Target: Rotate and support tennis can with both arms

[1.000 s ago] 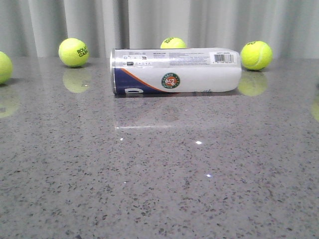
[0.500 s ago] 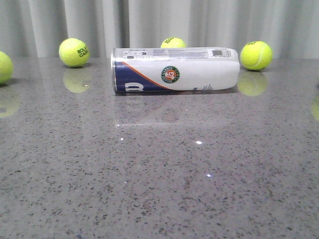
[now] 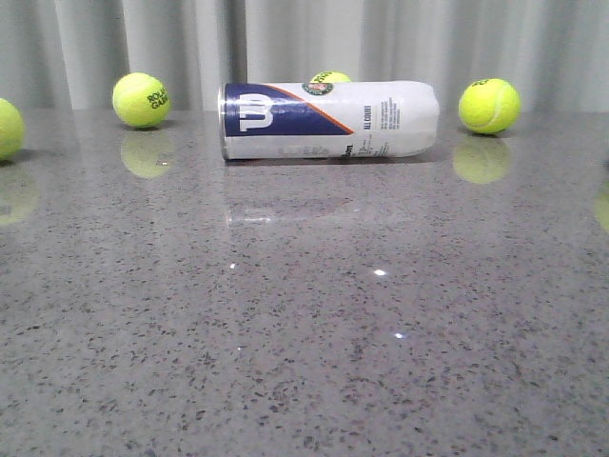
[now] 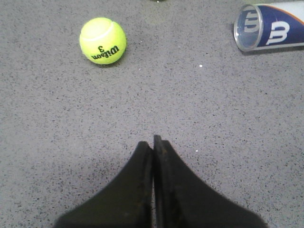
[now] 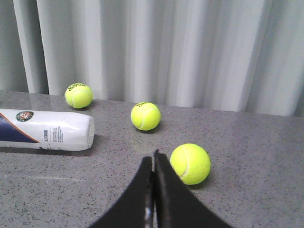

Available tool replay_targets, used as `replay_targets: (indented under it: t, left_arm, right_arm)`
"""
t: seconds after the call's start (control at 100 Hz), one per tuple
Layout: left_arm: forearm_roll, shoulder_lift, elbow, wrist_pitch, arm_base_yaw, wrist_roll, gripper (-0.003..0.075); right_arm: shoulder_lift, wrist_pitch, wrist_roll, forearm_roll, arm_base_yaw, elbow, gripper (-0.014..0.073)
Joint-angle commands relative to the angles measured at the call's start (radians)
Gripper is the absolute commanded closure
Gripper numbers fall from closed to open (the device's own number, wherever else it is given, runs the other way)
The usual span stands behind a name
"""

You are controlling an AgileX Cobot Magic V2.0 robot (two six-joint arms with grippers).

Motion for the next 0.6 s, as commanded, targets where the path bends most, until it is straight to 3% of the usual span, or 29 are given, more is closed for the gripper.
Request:
replay_targets:
  t: [0.0,0.1,0.22,0.29,0.37,0.59]
  left_arm:
    - [-0.030,0.003,-0.036,-0.055,0.000,-0.009,0.0700]
    - [-0.030,0.003,-0.036,-0.055,0.000,-0.009,0.0553]
    - [-0.040,0.003,-0.036,-0.057,0.000,-0.009,0.0230]
    - [-0.047,0.003,-0.036,-0.061,0.000,-0.009,0.0095]
    - [-0.058,0.003,-0.036,-0.061,0.000,-0.009,0.0051]
    - [-0.165,0.039,-0.036,-0.094,0.000,-0.009,0.0085]
  right_arm:
    - [0.007,-0.089,-0.003,0.006,-0.006,-0.023,0.0662]
    - [0.007,-0.089,-0.003,0.006,-0.006,-0.023,0.0662]
    - [0.007,-0.089,-0.003,0.006,-0.006,-0.023,0.0662]
    - [0.007,-0.089,-0.003,0.006,-0.006,-0.023,0.0662]
    - [0.007,-0.089,-0.003,0.006,-0.006,-0.023,0.0662]
    - [0.007,-0.089,-0.003,0.006,-0.006,-0.023,0.0662]
